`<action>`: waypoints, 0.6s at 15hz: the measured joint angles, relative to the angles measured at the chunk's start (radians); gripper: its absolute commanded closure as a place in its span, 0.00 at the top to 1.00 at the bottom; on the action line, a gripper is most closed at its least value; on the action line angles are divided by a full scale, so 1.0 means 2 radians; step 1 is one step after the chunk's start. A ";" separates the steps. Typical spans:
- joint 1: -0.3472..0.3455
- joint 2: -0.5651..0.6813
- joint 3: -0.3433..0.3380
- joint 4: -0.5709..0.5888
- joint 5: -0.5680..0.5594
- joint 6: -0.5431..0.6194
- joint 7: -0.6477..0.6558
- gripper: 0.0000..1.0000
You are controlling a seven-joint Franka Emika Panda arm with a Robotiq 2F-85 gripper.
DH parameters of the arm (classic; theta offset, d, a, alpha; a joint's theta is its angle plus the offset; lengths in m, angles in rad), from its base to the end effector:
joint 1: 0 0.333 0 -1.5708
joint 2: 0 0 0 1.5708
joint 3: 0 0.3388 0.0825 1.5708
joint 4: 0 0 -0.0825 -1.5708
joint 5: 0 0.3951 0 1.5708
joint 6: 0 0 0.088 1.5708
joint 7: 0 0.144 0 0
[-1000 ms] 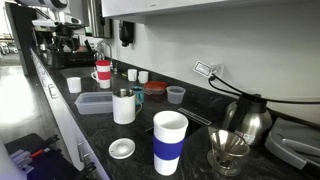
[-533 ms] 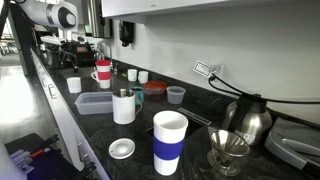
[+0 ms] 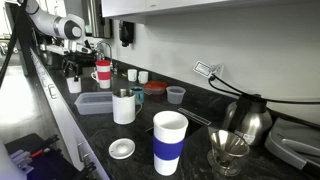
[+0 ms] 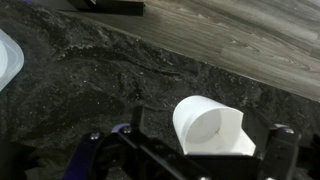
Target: Move the white cup That is in front of the cup with a pink lid to the right side of the green cup
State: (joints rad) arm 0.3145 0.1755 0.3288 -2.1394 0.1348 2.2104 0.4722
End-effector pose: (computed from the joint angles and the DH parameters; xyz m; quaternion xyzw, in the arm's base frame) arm 0.4436 0.3423 0.2990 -0.9947 -0.0414 0.0836 0.0424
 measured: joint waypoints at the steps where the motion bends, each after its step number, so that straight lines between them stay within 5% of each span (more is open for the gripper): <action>1: 0.000 0.002 -0.003 0.000 0.000 0.000 0.000 0.77; 4: 0.000 0.008 -0.011 0.000 0.000 0.000 0.000 0.62; 5: 0.000 0.008 -0.012 0.002 0.003 0.000 0.000 0.45; 9: 0.000 0.008 -0.013 0.006 0.010 0.000 -0.001 0.20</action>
State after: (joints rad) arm 0.3148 0.1921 0.3029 -2.1277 0.1540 2.2108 0.4706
